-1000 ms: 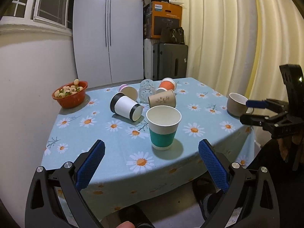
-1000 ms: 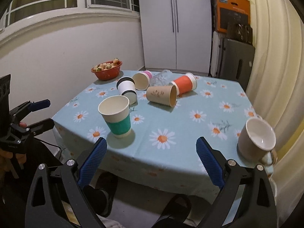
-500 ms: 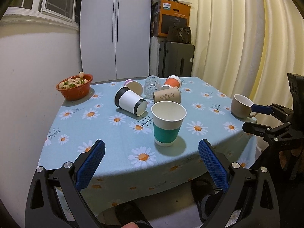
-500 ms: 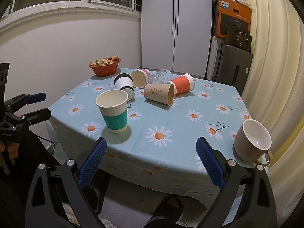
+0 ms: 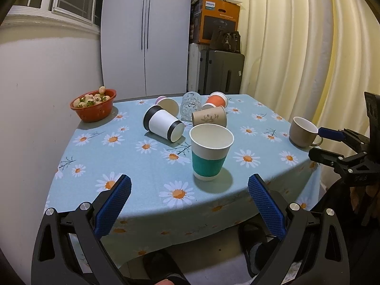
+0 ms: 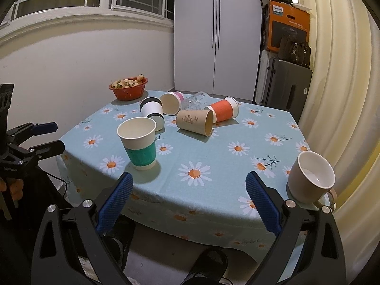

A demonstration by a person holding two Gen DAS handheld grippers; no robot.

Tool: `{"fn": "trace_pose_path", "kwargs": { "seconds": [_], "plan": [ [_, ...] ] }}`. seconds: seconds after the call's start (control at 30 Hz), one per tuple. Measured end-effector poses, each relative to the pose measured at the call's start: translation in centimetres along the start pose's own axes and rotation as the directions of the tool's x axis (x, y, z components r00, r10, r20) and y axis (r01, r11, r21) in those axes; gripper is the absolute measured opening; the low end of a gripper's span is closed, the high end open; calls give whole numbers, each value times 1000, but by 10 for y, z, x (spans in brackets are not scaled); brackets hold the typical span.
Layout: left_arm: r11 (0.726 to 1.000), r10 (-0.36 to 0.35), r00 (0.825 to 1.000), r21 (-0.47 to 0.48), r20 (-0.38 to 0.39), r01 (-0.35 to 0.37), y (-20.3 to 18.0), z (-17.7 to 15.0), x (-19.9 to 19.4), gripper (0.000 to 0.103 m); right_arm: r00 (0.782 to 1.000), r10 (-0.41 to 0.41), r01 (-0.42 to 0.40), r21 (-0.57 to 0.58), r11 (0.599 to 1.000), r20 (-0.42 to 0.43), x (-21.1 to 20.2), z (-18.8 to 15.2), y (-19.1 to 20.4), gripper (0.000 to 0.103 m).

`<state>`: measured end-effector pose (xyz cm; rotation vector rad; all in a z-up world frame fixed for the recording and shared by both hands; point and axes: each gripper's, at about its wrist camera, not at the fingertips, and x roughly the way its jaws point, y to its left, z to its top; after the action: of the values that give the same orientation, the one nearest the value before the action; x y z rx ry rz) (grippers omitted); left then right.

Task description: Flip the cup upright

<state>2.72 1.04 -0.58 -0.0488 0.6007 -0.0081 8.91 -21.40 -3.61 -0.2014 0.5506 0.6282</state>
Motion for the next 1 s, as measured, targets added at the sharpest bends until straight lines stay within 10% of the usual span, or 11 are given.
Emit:
{"fn": "trace_pose_path", "kwargs": {
  "seconds": [1.0],
  "plan": [
    [1000,8,1000,3,-4,-8,-1,-2,1,96,1000,-26,26,3,1000,-8,2,-1,-2,98]
  ]
}}
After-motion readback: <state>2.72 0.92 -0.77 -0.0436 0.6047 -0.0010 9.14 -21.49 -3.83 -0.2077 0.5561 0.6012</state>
